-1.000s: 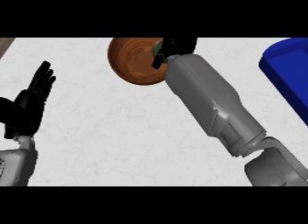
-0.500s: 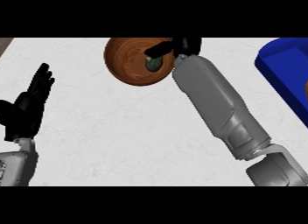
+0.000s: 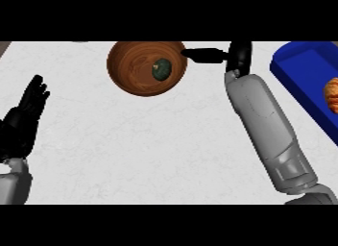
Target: Pick the squash from the placemat and place it in the bowl
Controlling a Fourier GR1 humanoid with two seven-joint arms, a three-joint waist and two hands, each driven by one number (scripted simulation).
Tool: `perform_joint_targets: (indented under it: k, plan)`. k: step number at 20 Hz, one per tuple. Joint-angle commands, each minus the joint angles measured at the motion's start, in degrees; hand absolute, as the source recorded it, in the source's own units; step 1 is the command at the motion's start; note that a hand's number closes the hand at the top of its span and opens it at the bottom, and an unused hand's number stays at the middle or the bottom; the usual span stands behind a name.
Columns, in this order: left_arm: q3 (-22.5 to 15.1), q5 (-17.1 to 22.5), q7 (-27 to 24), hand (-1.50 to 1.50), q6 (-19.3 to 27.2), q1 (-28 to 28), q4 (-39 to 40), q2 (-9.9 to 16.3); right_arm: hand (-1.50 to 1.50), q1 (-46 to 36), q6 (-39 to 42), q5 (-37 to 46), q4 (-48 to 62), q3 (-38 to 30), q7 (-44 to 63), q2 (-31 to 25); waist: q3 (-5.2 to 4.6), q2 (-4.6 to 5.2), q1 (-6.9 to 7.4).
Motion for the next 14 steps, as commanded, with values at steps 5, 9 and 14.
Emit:
perform_joint_targets:
  k: [5, 9, 14]
  plan:
    - [1.5, 0.3, -0.2, 0.0, -0.4, 0.1, 0.5, 0.4, -1.5, 21.4, 12.0, -5.8, -24.2, 0.8, 0.4, -6.8, -0.06, -0.37, -1.5]
    - [1.7, 0.5, 0.8, 0.0, -0.5, 0.7, -1.1, 0.3, -1.5, 30.2, 17.9, -12.0, -36.3, -0.7, 0.2, -7.8, -0.06, -0.31, -1.19]
    - [1.0, 0.3, 2.3, 0.0, -1.8, 1.2, -3.2, -0.6, -1.5, 33.8, 17.4, -12.9, -43.9, -0.2, 1.3, -5.9, -0.06, -0.02, -0.11]
